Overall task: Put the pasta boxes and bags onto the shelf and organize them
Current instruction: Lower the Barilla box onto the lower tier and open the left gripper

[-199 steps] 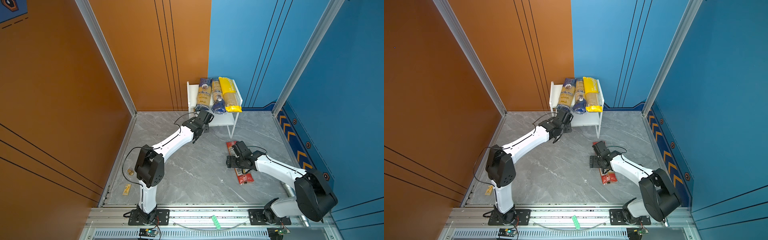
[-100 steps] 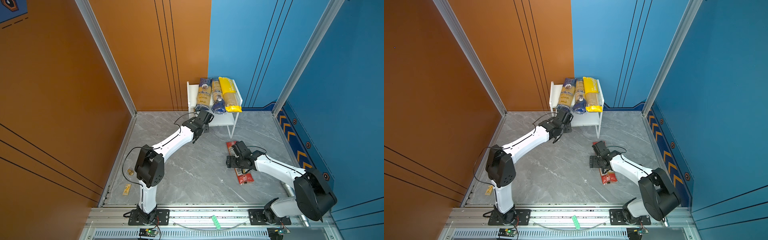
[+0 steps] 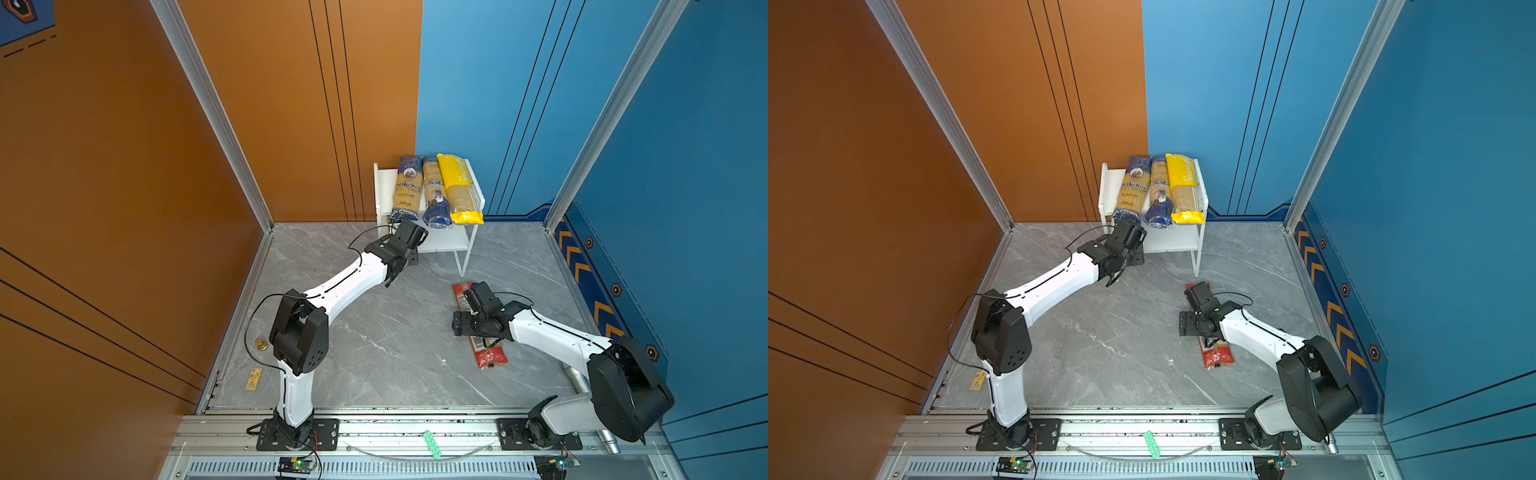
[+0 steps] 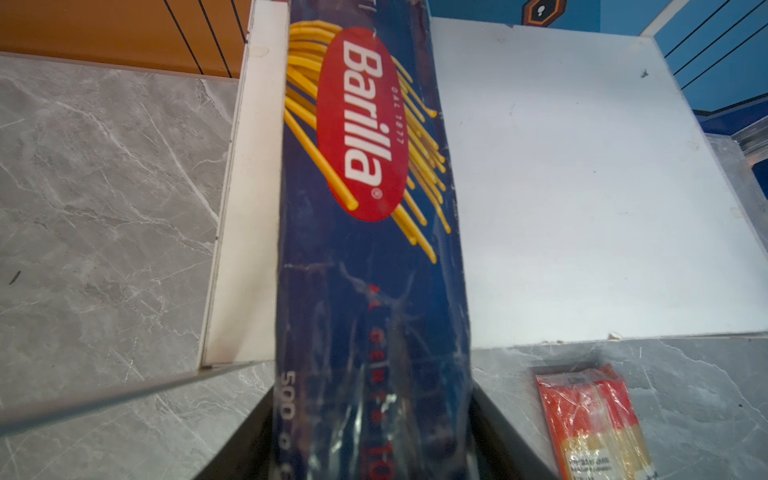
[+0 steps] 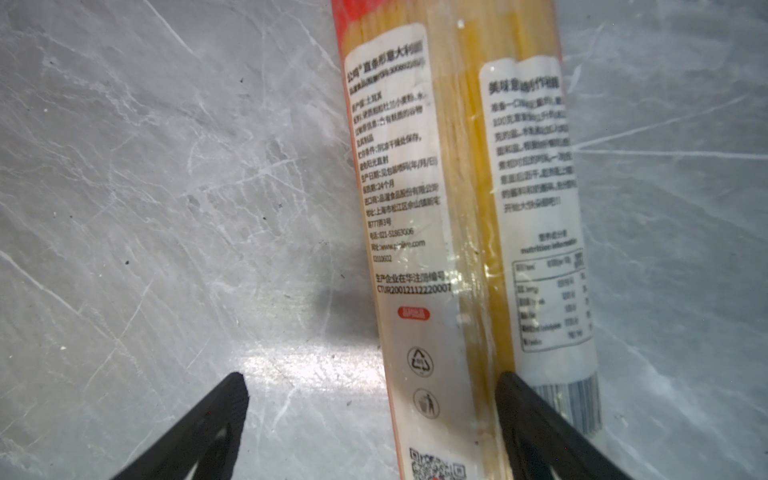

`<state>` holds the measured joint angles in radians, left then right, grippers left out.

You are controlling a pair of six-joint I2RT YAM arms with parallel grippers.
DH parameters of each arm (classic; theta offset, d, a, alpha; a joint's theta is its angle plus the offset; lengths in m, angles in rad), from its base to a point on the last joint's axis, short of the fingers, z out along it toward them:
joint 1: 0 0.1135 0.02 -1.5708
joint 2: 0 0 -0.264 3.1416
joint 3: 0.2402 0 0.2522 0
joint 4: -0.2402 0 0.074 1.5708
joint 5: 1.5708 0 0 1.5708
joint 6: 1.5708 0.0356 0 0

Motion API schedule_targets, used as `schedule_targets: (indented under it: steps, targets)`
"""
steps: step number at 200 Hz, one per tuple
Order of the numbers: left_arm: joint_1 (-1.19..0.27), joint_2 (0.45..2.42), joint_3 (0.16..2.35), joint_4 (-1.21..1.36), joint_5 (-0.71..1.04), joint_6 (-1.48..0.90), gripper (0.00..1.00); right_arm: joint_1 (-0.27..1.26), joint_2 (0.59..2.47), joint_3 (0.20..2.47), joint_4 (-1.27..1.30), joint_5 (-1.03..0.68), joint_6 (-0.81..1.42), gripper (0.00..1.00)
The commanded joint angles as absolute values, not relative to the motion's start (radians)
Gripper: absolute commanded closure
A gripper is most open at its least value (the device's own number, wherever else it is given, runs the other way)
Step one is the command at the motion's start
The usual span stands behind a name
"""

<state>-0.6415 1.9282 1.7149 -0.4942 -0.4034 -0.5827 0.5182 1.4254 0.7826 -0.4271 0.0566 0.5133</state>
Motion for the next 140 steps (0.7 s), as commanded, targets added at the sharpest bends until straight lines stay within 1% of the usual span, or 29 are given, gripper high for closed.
schedule_targets:
  steps: [1,37,63,84,92,94,97,140]
  targets:
    - [-0.644,1.88,1.706,-0.43,-0.438,-0.563,0.32,0.525,1.438,0.798,-0.428,0.058,0.52,0.09]
    - [-0.647,1.868,1.688,-0.43,-0.443,-0.563,0.28,0.526,1.438,0.796,-0.427,0.058,0.522,0.09]
    - [-0.652,1.856,1.671,-0.43,-0.451,-0.568,0.22,0.529,1.436,0.796,-0.427,0.057,0.522,0.09]
    - [-0.656,1.848,1.662,-0.43,-0.454,-0.568,0.15,0.529,1.435,0.796,-0.426,0.055,0.517,0.09]
    - [-0.658,1.843,1.658,-0.43,-0.455,-0.568,0.15,0.53,1.434,0.796,-0.426,0.051,0.513,0.09]
    - [-0.659,1.844,1.657,-0.43,-0.455,-0.568,0.11,0.529,1.434,0.796,-0.427,0.05,0.512,0.09]
    - [-0.659,1.842,1.656,-0.43,-0.456,-0.568,0.09,0.53,1.435,0.796,-0.426,0.049,0.512,0.09]
    - [-0.669,1.827,1.637,-0.428,-0.458,-0.571,0.01,0.53,1.433,0.797,-0.426,0.047,0.509,0.09]
